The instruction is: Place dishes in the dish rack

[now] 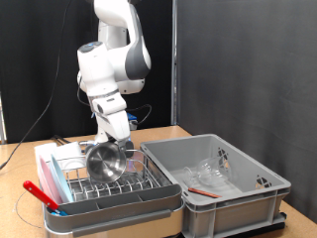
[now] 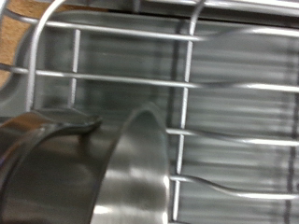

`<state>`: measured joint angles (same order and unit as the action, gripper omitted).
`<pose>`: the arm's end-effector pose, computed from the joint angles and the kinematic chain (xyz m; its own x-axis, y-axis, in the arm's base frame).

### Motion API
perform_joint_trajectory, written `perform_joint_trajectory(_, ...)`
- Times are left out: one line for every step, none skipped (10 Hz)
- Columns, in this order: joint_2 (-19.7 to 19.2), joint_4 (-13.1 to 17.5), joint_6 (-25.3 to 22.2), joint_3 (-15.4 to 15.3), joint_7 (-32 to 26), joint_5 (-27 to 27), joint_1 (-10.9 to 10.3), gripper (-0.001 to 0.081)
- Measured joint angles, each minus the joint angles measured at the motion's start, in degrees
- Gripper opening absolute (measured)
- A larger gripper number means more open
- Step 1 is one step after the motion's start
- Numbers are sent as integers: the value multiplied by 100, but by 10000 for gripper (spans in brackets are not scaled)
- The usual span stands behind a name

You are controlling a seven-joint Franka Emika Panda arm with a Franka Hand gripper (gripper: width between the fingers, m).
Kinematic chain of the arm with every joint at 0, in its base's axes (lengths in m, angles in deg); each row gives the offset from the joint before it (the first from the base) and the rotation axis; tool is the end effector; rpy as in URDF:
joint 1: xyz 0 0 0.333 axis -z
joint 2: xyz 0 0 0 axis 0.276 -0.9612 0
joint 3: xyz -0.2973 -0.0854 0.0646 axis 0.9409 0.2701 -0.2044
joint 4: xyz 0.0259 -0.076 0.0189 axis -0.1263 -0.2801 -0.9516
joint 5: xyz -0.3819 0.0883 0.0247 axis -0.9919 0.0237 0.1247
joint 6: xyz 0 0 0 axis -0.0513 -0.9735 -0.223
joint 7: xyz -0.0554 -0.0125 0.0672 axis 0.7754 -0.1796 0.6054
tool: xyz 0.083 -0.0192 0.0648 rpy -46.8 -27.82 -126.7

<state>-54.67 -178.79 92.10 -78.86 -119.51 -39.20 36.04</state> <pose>0.3421 -0.1077 0.3220 0.6568 0.7199 0.2243 0.7464 -0.6630 -0.0573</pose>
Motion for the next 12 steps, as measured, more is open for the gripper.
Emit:
perform_joint_trajectory(-34, 30, 104, 15, 27, 23, 7, 811)
perform_joint_trajectory(-104, 87, 206, 47, 49, 47, 30, 811)
perform_joint_trajectory(-162, 177, 226, 86, 119, 53, 69, 811)
perform_joint_trajectory(-224, 280, 331, 108, 170, 52, 142, 811)
perform_joint_trajectory(-341, 396, 539, 116, 231, -13, 249, 811)
perform_joint_trajectory(-537, 516, 763, 117, 310, -135, 372, 811)
perform_joint_trajectory(-750, 681, 887, 119, 383, -279, 500, 811)
perform_joint_trajectory(-971, 862, 903, 124, 406, -396, 595, 811)
perform_joint_trajectory(-1192, 1051, 902, 135, 400, -451, 633, 811)
perform_joint_trajectory(-1398, 1218, 897, 136, 309, -455, 626, 811)
perform_joint_trajectory(-1548, 1331, 885, 121, 110, -354, 585, 811)
perform_joint_trajectory(-1635, 1391, 838, 89, -160, -142, 502, 811)
